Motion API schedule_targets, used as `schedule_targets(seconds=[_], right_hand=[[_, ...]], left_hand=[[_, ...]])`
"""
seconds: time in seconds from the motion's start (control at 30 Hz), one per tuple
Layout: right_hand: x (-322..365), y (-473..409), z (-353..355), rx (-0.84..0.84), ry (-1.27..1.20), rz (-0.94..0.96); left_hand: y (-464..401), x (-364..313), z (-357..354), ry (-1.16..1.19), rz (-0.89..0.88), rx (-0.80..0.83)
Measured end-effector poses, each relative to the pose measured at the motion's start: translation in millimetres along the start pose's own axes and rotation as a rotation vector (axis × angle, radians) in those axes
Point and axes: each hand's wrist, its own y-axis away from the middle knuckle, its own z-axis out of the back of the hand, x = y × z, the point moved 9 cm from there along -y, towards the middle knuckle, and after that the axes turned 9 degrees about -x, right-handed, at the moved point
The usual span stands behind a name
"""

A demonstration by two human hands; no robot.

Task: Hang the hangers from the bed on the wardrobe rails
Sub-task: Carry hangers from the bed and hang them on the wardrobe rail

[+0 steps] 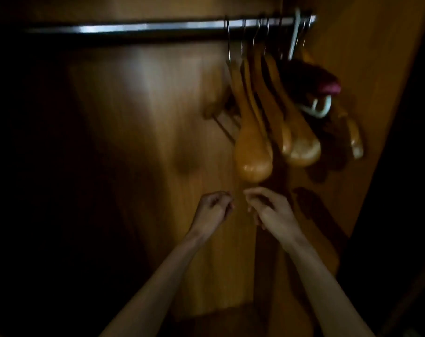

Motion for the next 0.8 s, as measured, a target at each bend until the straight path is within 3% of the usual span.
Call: schedule_targets(seconds=[0.2,0.47,0.63,0.8], right_hand=[[-107.7,59.1,-29.9,0.207,0.168,-0.247],[-234.9,148.2,-41.1,0.273,0.390,-0.447],[-304.0,210.8,-33.2,0.273,0.548,-0.592],[-346.5,276.0,-9.3,0.278,0.675,-0.744]], left_hand=[[81.1,119.2,-34.6,-0.201,0.226,0.259],[159.8,232.1,-63.5,-0.461,0.438,0.417],[199.8,286.9,-93.3,-0.607,0.412,0.606],[240.8,335.0,-127.7,-0.924,0.207,0.982]])
